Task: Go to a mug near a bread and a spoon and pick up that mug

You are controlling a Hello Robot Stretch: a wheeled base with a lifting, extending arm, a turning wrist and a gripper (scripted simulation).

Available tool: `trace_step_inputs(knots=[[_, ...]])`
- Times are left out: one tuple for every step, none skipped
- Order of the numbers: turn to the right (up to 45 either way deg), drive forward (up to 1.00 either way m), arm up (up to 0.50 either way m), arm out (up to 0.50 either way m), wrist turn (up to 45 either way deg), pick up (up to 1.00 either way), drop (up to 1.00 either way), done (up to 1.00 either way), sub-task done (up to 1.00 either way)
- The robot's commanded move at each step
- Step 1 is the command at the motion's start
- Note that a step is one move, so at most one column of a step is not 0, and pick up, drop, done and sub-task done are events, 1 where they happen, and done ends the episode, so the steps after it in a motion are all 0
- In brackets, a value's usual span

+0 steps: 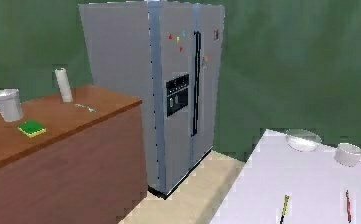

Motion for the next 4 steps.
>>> trace_step_inputs(knots=[[45.0, 0.0, 0.0, 0.0, 0.0, 0.0, 0.0, 0.0, 0.0], [-45.0, 0.0, 0.0, 0.0, 0.0, 0.0, 0.0, 0.0, 0.0], [-42.0, 0.0, 0.0, 0.0, 0.0, 0.0, 0.0, 0.0, 0.0], [18.0, 0.0, 0.0, 0.0, 0.0, 0.0, 0.0, 0.0, 0.0]])
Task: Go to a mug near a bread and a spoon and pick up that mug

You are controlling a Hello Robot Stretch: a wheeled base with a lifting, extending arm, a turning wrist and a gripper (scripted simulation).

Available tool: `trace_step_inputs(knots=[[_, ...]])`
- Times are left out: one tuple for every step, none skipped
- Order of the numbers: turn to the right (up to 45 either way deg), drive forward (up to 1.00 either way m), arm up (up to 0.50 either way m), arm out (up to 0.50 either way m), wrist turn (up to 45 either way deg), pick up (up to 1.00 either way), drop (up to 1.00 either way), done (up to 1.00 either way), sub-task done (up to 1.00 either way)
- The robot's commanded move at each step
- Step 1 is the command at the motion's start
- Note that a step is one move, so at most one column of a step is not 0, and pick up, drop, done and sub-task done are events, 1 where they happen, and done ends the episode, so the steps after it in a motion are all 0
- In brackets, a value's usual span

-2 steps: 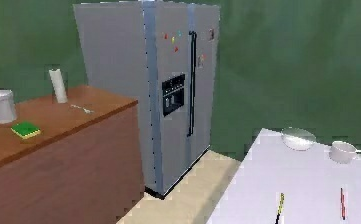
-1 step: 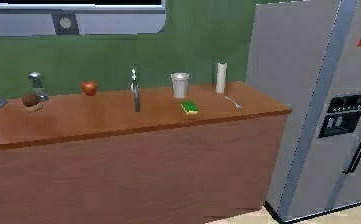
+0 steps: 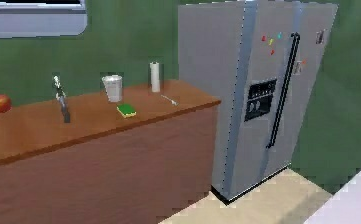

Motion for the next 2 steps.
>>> trace_step_inputs(knots=[[0.0, 0.4, 0.0, 0.0, 0.0, 0.0, 0.0, 0.0, 0.0], [12.0, 0.0, 0.0, 0.0, 0.0, 0.0, 0.0, 0.0, 0.0]])
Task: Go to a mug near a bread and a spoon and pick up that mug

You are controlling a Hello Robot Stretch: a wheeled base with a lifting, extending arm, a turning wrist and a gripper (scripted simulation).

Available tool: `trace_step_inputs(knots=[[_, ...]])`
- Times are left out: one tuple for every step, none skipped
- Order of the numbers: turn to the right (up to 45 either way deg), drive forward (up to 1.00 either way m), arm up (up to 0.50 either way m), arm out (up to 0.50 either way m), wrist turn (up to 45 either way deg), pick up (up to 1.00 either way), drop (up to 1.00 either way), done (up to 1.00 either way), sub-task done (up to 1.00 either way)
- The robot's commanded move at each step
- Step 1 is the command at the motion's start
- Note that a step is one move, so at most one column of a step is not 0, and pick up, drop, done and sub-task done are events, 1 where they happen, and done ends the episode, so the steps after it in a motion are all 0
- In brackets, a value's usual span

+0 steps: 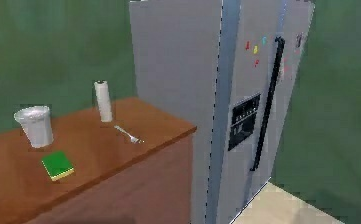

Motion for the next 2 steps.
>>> trace_step_inputs(knots=[[0.0, 0.2, 0.0, 0.0, 0.0, 0.0, 0.0, 0.0, 0.0], [39.0, 0.0, 0.0, 0.0, 0.0, 0.0, 0.0, 0.0, 0.0]])
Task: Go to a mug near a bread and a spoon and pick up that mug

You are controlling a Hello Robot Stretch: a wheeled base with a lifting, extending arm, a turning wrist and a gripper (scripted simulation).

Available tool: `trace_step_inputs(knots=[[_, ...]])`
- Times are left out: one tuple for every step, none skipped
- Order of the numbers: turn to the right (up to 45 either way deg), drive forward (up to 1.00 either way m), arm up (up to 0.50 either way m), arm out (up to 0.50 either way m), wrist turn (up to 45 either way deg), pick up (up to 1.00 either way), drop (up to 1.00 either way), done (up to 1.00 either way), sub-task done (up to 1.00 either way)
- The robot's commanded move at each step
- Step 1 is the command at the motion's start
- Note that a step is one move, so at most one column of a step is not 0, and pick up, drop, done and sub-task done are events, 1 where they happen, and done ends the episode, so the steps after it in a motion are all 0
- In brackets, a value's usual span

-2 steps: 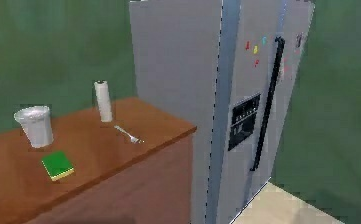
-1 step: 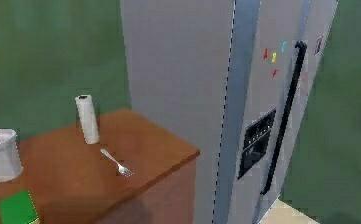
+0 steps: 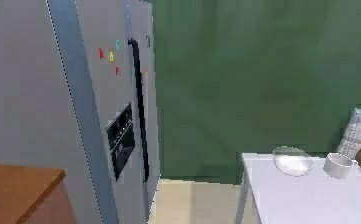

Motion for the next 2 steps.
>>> trace_step_inputs(knots=[[0.0, 0.6, 0.0, 0.0, 0.0, 0.0, 0.0, 0.0, 0.0], [-15.0, 0.0, 0.0, 0.0, 0.0, 0.0, 0.0, 0.0, 0.0]])
